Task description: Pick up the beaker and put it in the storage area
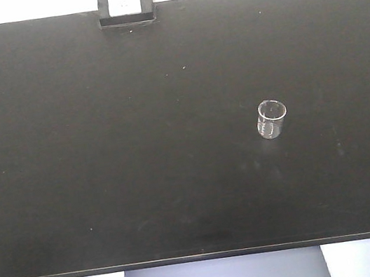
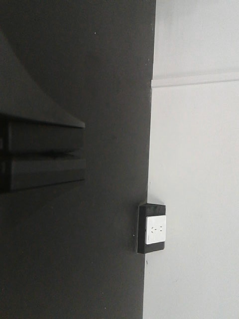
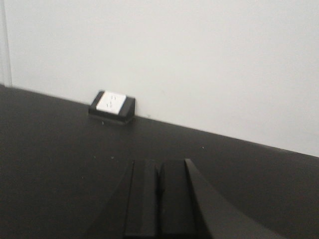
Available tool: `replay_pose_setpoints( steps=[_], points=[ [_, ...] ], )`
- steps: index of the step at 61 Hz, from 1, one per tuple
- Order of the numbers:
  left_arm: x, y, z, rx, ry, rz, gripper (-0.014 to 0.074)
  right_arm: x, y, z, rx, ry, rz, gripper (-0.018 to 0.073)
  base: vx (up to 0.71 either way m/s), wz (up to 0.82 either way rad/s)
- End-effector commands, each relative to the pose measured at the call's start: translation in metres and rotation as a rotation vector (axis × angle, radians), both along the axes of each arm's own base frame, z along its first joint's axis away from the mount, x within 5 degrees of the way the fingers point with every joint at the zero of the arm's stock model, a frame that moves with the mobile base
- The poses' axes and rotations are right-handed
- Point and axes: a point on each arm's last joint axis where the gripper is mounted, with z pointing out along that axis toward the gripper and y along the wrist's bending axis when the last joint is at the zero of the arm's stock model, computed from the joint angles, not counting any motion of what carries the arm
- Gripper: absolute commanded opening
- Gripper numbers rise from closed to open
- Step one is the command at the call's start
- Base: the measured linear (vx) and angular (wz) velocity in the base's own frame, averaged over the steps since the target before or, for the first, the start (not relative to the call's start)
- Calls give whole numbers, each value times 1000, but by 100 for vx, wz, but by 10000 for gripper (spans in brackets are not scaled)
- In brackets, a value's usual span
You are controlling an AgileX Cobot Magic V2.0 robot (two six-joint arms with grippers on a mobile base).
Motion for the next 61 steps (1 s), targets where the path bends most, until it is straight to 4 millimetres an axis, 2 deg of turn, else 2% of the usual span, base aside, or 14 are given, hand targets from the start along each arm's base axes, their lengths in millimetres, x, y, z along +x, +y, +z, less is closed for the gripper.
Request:
replay_pose_setpoints(
  steps=[1, 8, 11, 21, 61],
  points=[
    [0, -2, 1, -10, -80, -19, -8, -6, -2, -23, 102, -127, -21, -8, 0, 0],
    [0, -2, 1, -10, -80, -19, -8, -10, -9, -73, 238, -94, -100, -8, 0, 0],
    [0, -2, 1, -10, -79, -19, -8, -9, -10, -80, 245, -35, -141, -8, 0, 0],
    [0, -2, 1, -10, -79, -19, -8, -8, -14, -81, 142, -47, -217, -8, 0, 0],
    [0, -2, 1, -10, -79, -19, -8, -8, -15, -82, 133, -40, -226, -8, 0, 0]
  ],
)
